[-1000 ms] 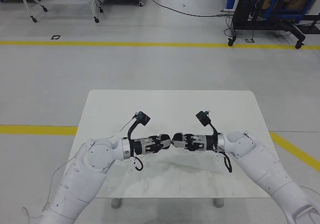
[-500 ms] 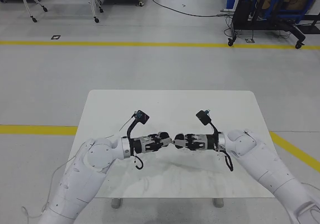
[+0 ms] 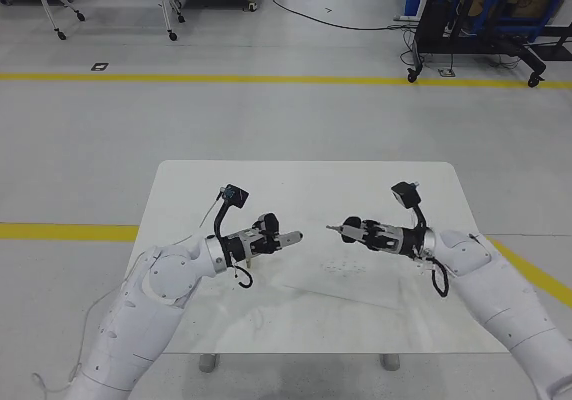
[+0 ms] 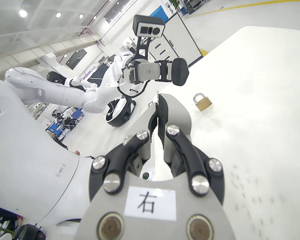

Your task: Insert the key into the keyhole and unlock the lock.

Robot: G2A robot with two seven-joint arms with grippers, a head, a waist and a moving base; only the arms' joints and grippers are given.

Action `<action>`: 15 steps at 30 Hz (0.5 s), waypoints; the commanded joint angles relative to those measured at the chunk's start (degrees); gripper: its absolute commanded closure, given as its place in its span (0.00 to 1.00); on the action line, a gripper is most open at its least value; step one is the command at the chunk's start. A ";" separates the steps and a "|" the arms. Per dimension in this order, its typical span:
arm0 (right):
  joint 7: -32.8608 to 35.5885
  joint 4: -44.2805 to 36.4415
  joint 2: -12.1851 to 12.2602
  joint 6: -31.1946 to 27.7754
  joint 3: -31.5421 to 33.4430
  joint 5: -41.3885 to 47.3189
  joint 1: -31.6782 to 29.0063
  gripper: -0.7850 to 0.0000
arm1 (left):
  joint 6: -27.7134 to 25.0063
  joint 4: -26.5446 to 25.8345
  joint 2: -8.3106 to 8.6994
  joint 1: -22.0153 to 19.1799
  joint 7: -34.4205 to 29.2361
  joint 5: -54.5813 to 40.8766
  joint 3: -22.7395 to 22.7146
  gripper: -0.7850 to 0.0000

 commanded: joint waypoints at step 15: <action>-1.98 -1.15 0.63 0.00 4.33 0.76 -2.98 1.00 | 4.78 -6.15 1.38 2.24 1.07 9.44 -5.63 0.00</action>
